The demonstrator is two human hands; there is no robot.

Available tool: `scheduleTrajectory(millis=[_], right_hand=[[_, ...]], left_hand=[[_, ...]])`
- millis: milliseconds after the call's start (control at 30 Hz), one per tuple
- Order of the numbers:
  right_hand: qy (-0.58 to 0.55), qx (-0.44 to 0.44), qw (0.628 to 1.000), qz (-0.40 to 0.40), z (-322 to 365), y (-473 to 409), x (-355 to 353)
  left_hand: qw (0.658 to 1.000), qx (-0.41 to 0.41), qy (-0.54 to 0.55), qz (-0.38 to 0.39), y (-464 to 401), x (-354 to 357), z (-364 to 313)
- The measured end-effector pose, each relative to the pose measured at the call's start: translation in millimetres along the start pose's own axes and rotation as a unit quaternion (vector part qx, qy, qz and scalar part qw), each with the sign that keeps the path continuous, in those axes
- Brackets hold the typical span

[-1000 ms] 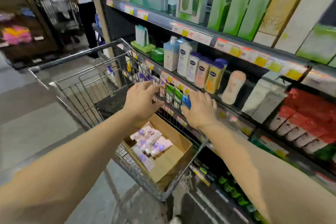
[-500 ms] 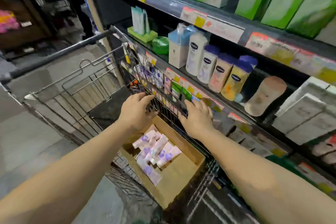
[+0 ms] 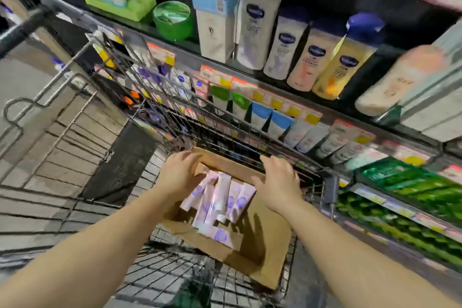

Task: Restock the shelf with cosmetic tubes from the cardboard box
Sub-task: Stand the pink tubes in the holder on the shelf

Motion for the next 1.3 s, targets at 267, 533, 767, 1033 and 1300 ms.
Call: scheduleTrajectory(millis=[267, 533, 767, 1033, 1300], right_hand=[[-0.037, 0.099, 0.993, 0.051, -30, 7, 69], [-0.070, 0.134, 0.986, 0.072, -59, -8, 135], [-0.094, 0.129, 0.984, 0.083, -74, -13, 177], [-0.102, 0.118, 0.985, 0.071, -70, -18, 150], [-0.440, 0.185, 0.862, 0.171, -56, -22, 148]], left_hand=[[0.993, 0.005, 0.023, 0.114, -19, 105, 3], [0.982, -0.083, 0.084, 0.148, -39, 208, -1], [0.969, -0.183, 0.131, 0.099, -47, 239, -9], [0.893, -0.267, 0.334, 0.144, -35, 218, -5], [0.575, -0.157, 0.692, 0.408, 2, 176, -41]])
Point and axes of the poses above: each hand's wrist, its own y-axis away from the middle knuckle, its own x-axis out of the palm, z = x × y, the point moved 5 cm from there along -y, towards the middle knuckle, and after that the axes turned 2 degrees about -y, right-handed, at the moved point
